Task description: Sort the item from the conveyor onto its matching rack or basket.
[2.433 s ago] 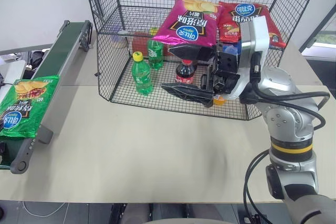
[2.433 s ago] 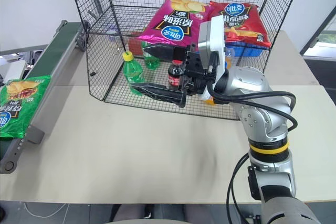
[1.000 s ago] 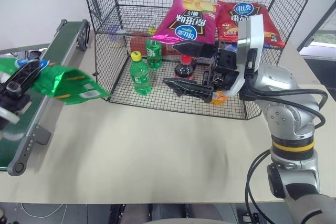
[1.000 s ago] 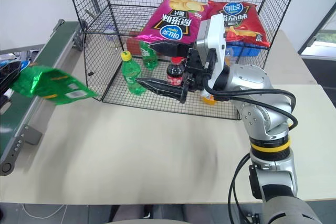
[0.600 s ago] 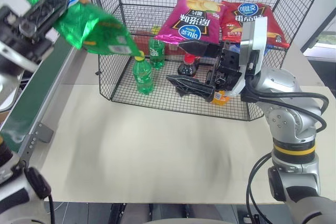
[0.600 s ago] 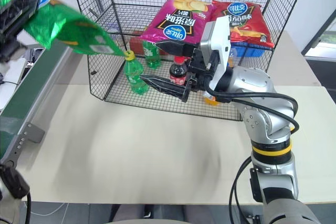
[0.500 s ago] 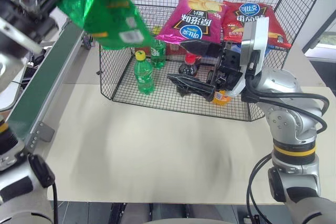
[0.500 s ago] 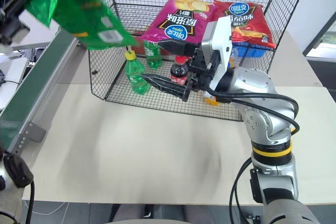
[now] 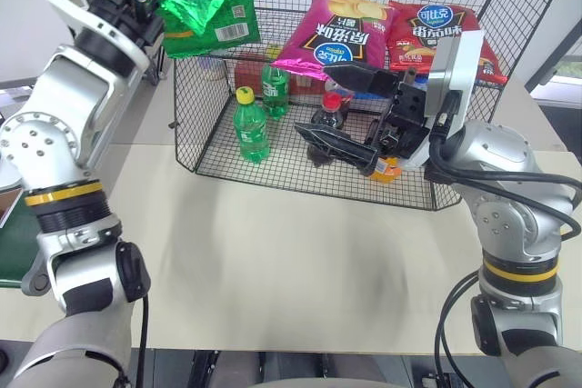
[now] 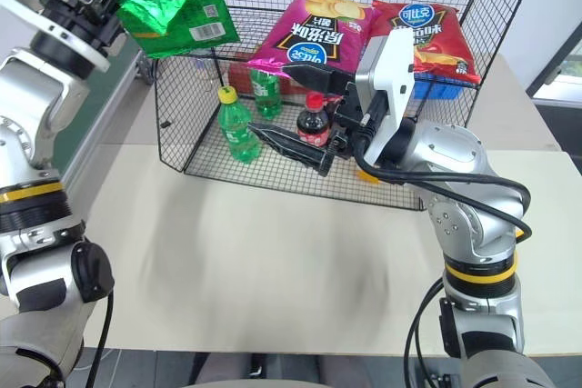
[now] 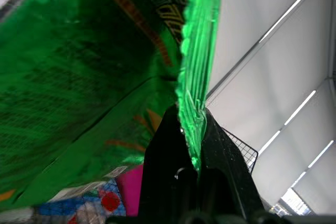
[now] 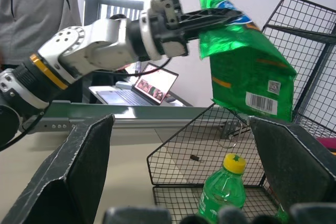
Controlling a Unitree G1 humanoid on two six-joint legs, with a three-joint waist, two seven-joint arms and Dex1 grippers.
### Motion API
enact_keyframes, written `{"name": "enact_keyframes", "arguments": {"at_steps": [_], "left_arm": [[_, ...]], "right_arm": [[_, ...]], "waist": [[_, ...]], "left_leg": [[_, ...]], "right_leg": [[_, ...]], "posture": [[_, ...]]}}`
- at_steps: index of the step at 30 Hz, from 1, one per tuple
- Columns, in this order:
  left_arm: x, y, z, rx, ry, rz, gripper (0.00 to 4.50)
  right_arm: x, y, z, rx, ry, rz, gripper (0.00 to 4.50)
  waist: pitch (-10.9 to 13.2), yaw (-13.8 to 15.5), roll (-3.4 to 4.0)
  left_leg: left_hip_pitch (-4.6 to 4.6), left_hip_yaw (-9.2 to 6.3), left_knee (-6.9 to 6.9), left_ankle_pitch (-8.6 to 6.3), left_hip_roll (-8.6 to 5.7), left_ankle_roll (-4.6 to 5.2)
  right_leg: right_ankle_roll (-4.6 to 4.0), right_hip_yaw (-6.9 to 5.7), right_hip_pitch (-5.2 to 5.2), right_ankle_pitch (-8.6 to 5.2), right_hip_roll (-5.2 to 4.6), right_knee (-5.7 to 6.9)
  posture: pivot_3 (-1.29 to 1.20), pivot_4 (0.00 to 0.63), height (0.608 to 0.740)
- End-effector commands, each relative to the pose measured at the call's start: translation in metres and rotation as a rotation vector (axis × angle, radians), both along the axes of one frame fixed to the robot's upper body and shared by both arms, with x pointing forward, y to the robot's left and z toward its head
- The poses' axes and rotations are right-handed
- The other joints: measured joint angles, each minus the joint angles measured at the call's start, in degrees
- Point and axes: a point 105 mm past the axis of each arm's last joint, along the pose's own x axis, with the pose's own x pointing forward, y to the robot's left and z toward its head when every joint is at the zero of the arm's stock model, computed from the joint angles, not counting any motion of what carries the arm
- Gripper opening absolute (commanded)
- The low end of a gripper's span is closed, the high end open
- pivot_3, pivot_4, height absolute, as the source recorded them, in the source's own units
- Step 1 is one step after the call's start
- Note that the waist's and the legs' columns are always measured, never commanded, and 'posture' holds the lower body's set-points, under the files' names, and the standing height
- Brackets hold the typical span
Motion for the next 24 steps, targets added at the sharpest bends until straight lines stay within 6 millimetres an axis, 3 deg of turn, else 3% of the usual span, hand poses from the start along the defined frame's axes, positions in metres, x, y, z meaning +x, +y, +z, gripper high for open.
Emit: {"name": "enact_keyframes", "arguments": {"at_steps": [1,9,17,24], "left_arm": [[-0.006,-0.006,0.023,0.012,-0.108,-0.014,0.06],[0.007,-0.009,0.029,0.012,-0.163,-0.002,0.06],[0.014,-0.010,-0.011,0.073,-0.071,0.002,0.06],[0.008,0.005,-0.041,0.058,0.055,0.069,0.06]], "right_arm": [[-0.008,-0.003,0.011,0.020,-0.047,-0.005,4.50],[-0.009,-0.003,0.012,0.024,-0.049,-0.015,4.50],[-0.010,-0.004,0.011,0.024,-0.044,-0.032,4.50],[-0.009,-0.004,0.010,0.025,-0.036,-0.035,4.50]], "waist": [[0.0,-0.1,0.00],[0.0,-0.1,0.00],[0.0,-0.1,0.00],[0.0,-0.1,0.00]], "left_leg": [[0.01,0.01,-0.01,-0.01,0.00,0.01],[0.01,0.01,0.01,0.00,0.03,0.01],[0.03,0.04,0.01,0.00,0.14,0.02],[0.02,-0.01,0.02,-0.01,0.28,0.02]], "right_leg": [[0.00,0.03,0.00,0.00,0.00,0.00],[0.00,0.08,0.00,0.00,0.10,0.00],[0.00,0.26,0.00,0.00,0.23,0.02],[0.00,0.26,-0.01,0.00,0.30,0.04]], "posture": [[0.00,0.150,0.740],[0.00,0.150,0.740],[0.00,0.150,0.740],[0.00,0.150,0.740]]}}
